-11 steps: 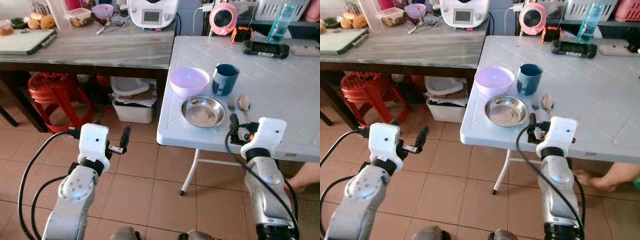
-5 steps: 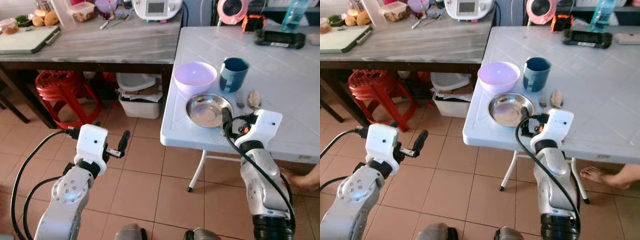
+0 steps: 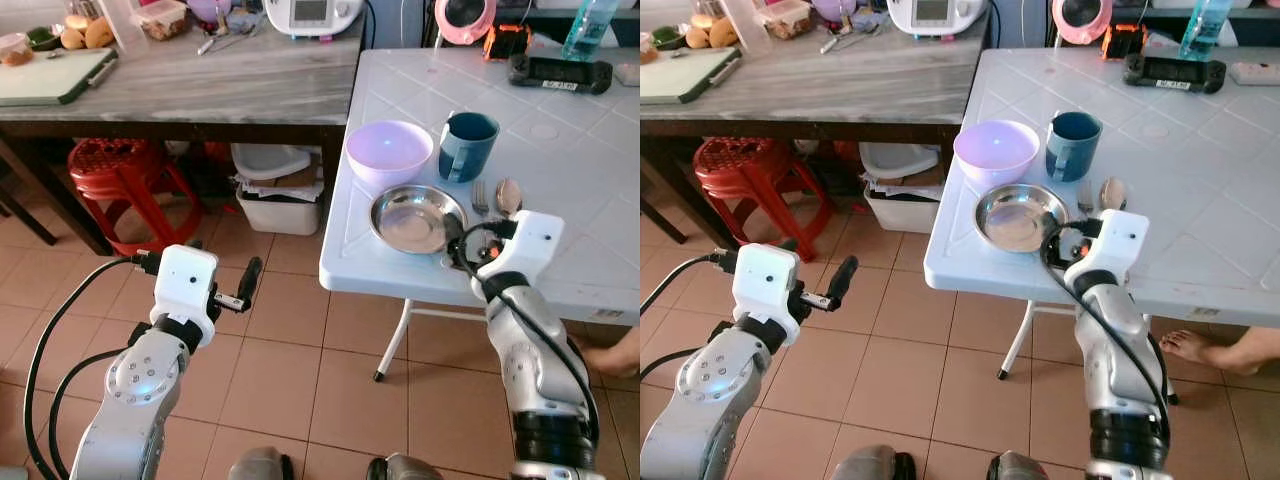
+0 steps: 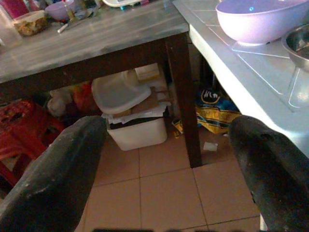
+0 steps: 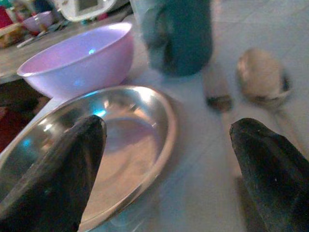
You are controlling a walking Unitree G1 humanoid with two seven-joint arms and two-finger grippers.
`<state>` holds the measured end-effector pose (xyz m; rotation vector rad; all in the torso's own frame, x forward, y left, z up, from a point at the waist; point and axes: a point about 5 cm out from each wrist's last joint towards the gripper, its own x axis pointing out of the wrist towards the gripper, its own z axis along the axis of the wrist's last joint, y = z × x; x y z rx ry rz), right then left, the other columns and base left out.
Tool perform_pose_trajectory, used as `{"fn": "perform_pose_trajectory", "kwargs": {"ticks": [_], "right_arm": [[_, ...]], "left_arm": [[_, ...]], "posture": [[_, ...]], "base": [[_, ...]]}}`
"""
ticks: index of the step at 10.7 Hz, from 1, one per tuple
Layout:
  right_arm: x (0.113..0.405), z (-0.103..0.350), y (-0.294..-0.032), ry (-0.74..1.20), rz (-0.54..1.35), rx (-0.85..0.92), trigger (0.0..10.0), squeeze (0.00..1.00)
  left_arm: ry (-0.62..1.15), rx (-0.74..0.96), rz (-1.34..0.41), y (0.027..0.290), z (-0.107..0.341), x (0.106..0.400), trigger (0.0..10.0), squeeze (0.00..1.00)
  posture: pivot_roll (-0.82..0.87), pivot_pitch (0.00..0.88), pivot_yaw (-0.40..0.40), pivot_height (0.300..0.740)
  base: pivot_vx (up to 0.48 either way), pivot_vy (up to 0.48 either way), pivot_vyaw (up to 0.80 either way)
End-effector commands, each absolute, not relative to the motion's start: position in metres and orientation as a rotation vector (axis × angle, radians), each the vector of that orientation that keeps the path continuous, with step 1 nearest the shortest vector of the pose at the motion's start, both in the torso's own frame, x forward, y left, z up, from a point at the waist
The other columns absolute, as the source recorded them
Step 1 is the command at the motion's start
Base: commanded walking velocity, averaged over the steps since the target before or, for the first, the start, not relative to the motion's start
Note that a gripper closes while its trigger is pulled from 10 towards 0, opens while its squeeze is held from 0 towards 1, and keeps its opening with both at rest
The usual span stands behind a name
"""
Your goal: Setting the table
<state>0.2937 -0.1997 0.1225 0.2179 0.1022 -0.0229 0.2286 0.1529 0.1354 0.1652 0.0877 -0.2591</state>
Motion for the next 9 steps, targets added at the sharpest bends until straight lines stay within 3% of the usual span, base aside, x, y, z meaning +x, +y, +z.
{"fn": "perform_pose_trajectory", "kwargs": {"ticks": [1, 7, 8, 9], "right_arm": [[0.296, 0.122, -0.194, 0.122, 0.012, 0.241, 10.0, 0.0], [0.291, 0.115, -0.178, 0.212, 0.091, 0.474, 10.0, 0.0], [0.291, 0.115, -0.177, 0.223, 0.098, 0.51, 4.9, 0.0], [0.291, 0.115, -0.177, 0.229, 0.099, 0.527, 1.8, 0.0]], "left_arm": [[0.098, 0.171, -0.246, 0.155, 0.135, 0.228, 10.0, 0.0], [0.103, 0.168, -0.256, 0.153, 0.133, 0.228, 10.0, 0.0], [0.103, 0.168, -0.257, 0.152, 0.133, 0.228, 10.0, 0.0], [0.102, 0.168, -0.258, 0.152, 0.133, 0.229, 10.0, 0.0]], "posture": [[0.11, 0.07, 0.09, 0.74], [0.1, 0.074, 0.092, 0.74], [0.1, 0.073, 0.09, 0.74], [0.1, 0.074, 0.089, 0.74]], "base": [[0.0, 0.0, 0.0], [0.0, 0.0, 0.0], [0.0, 0.0, 0.0], [0.0, 0.0, 0.0]]}}
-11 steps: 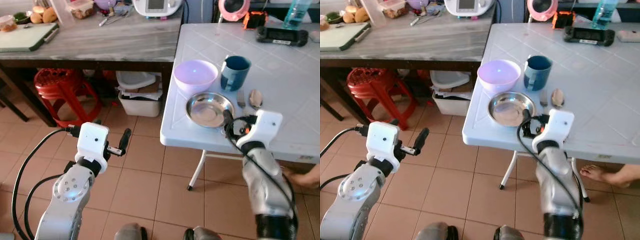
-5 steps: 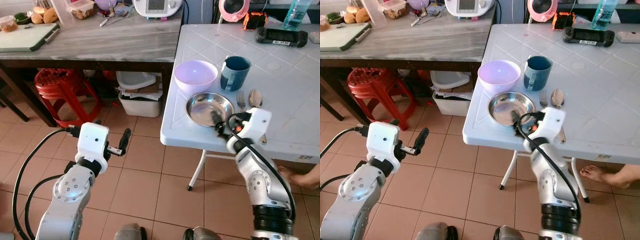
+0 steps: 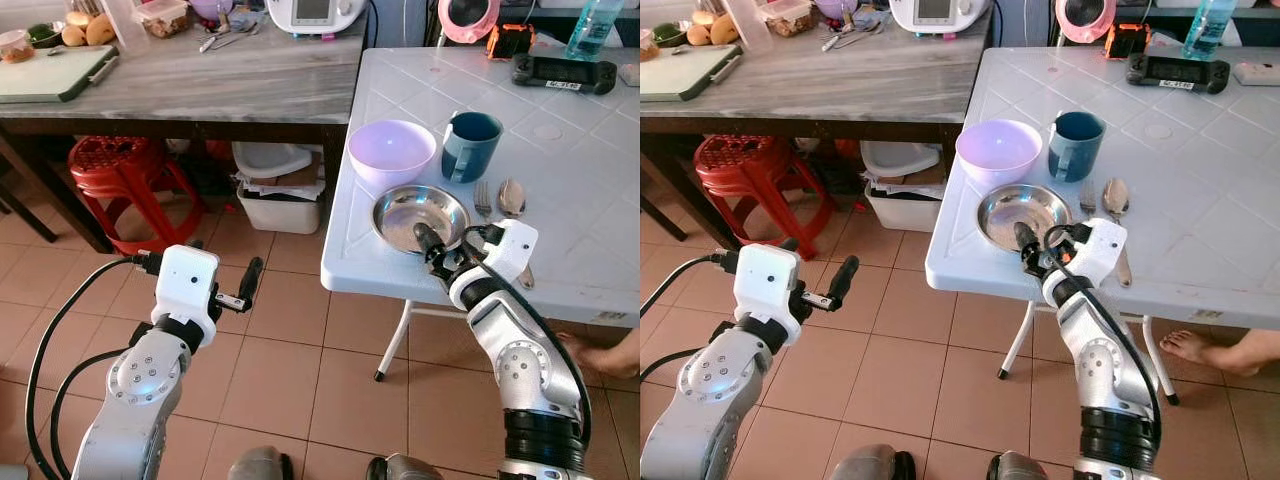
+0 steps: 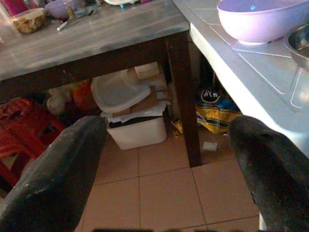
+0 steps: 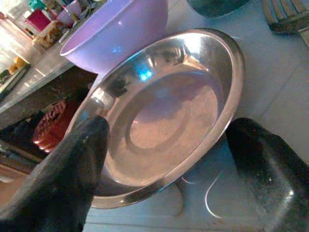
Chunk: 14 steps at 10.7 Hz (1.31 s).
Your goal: Setting the table
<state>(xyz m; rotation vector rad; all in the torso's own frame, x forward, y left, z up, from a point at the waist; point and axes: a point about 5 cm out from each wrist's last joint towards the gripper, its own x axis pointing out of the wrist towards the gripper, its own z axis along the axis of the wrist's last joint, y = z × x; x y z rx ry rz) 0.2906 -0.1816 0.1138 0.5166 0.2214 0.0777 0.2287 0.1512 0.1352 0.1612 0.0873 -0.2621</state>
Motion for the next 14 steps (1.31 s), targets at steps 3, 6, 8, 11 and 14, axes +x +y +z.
{"fn": "perform_pose_trajectory", "kwargs": {"ticks": [3, 6, 8, 11, 14], "right_arm": [[0.29, 0.112, -0.173, 0.265, 0.104, 0.598, 0.0, 0.0], [0.287, 0.104, -0.171, 0.359, 0.094, 0.668, 0.0, 0.0], [0.286, 0.099, -0.174, 0.396, 0.075, 0.672, 0.0, 0.0], [0.284, 0.096, -0.174, 0.427, 0.066, 0.681, 0.0, 0.0], [0.284, 0.094, -0.176, 0.445, 0.052, 0.675, 0.0, 0.0]], "left_arm": [[0.103, 0.169, -0.275, 0.152, 0.133, 0.227, 10.0, 0.0], [0.105, 0.166, -0.302, 0.15, 0.133, 0.227, 10.0, 0.0], [0.107, 0.163, -0.316, 0.148, 0.133, 0.226, 10.0, 0.0], [0.109, 0.158, -0.331, 0.147, 0.132, 0.226, 10.0, 0.0], [0.108, 0.156, -0.341, 0.145, 0.133, 0.227, 10.0, 0.0]], "posture": [[0.1, 0.072, 0.09, 0.74], [0.1, 0.071, 0.091, 0.74], [0.1, 0.074, 0.091, 0.74], [0.1, 0.074, 0.09, 0.74], [0.1, 0.074, 0.089, 0.74]], "base": [[0.0, 0.0, 0.0], [0.0, 0.0, 0.0], [0.0, 0.0, 0.0], [0.0, 0.0, 0.0], [0.0, 0.0, 0.0]]}}
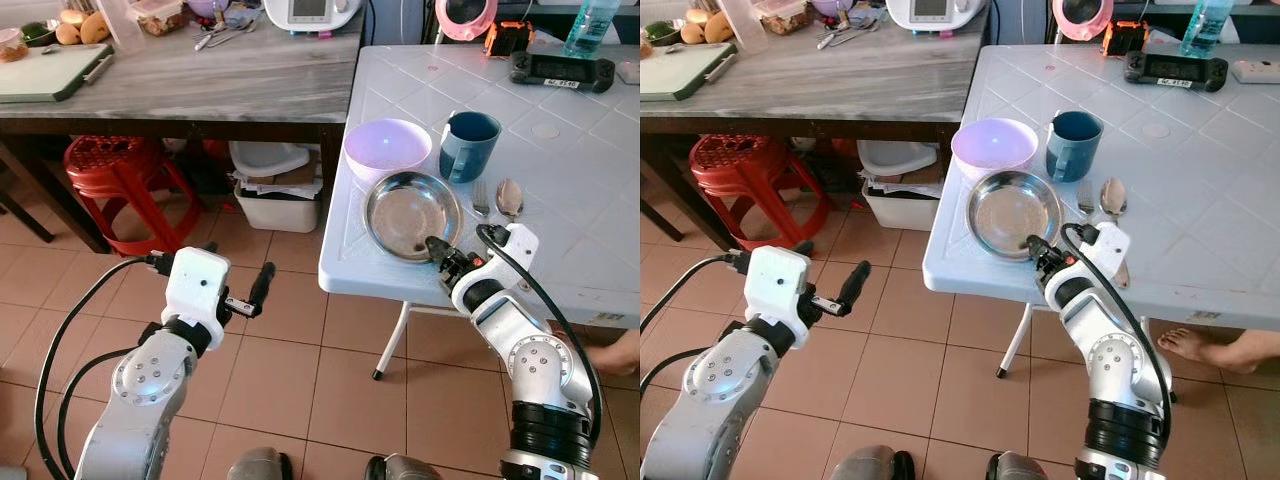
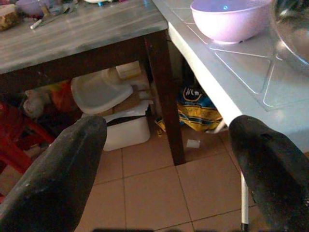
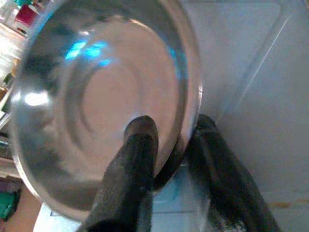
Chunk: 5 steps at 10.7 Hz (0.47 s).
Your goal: Setting the table
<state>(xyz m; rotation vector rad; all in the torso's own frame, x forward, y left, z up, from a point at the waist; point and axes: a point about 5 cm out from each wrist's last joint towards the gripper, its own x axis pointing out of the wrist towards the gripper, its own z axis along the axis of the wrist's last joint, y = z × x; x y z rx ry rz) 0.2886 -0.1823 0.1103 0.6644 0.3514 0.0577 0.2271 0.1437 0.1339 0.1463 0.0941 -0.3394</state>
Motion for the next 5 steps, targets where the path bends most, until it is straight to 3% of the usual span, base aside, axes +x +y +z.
{"fn": "perform_pose_trajectory", "kwargs": {"ticks": [1, 5], "right_arm": [[0.2834, 0.0934, -0.1761, 0.448, 0.049, 0.674, 0.0, 0.0], [0.2815, 0.0896, -0.1752, 0.464, 0.041, 0.664, 0.0, 0.0]], "left_arm": [[0.107, 0.155, -0.344, 0.1442, 0.1325, 0.2269, 10.0, 0.0], [0.102, 0.151, -0.349, 0.1413, 0.1317, 0.2304, 10.0, 0.0]], "posture": [[0.1, 0.072, 0.087, 0.74], [0.09, 0.061, 0.082, 0.74]], "base": [[0.0, 0.0, 0.0], [0.0, 0.0, 0.0]]}}
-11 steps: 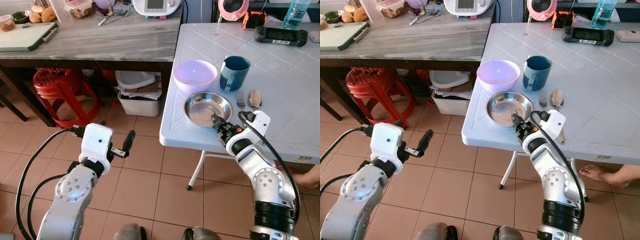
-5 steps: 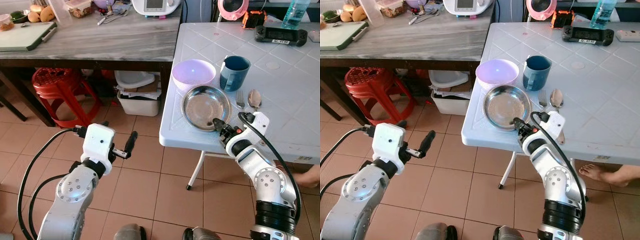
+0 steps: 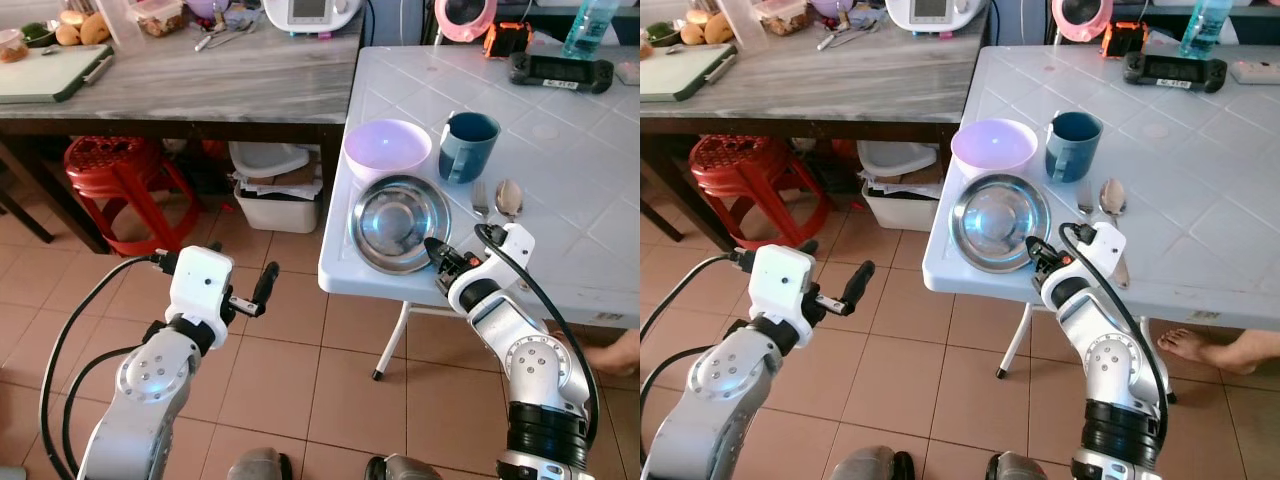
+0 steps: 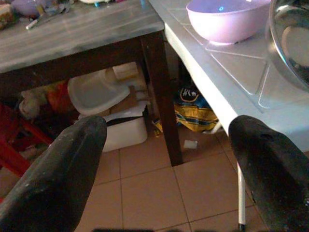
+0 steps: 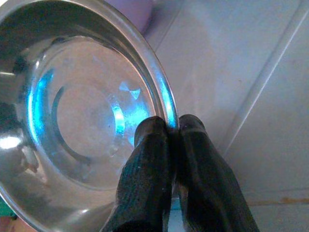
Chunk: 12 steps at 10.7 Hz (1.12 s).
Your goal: Setting the table
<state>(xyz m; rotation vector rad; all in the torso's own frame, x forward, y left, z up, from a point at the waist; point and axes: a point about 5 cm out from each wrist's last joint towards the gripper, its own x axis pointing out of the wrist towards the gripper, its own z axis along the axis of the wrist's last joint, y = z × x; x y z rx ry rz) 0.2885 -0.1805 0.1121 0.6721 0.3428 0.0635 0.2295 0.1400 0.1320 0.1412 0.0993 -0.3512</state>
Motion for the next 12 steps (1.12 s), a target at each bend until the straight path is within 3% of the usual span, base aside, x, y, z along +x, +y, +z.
{"fn": "perform_pose_trajectory", "kwargs": {"ticks": [1, 5, 6, 7, 12], "right_arm": [[0.281, 0.089, -0.175, 0.466, 0.039, 0.661, 0.0, 0.0], [0.284, 0.099, -0.177, 0.368, 0.033, 0.523, 0.0, 0.0], [0.283, 0.1, -0.173, 0.358, 0.05, 0.508, 3.8, 0.0], [0.282, 0.104, -0.169, 0.315, 0.074, 0.421, 10.0, 0.0], [0.29, 0.115, -0.159, 0.217, 0.063, 0.398, 10.0, 0.0]], "left_arm": [[0.099, 0.149, -0.349, 0.141, 0.132, 0.231, 10.0, 0.0], [0.096, 0.092, -0.297, 0.141, 0.129, 0.242, 10.0, 0.0], [0.099, 0.072, -0.27, 0.144, 0.127, 0.243, 10.0, 0.0], [0.101, 0.046, -0.22, 0.147, 0.123, 0.247, 10.0, 0.0], [0.026, 0.031, -0.151, 0.145, 0.13, 0.268, 10.0, 0.0]], "posture": [[0.09, 0.057, 0.08, 0.74], [0.06, 0.019, 0.064, 0.74], [0.05, 0.01, 0.059, 0.74], [0.04, 0.0, 0.042, 0.74], [0.02, 0.0, 0.012, 0.74]], "base": [[0.0, 0.0, 0.0], [0.0, 0.0, 0.0], [0.0, 0.341, 0.0], [0.0, 0.48, 0.0], [0.0, 0.476, 0.0]]}}
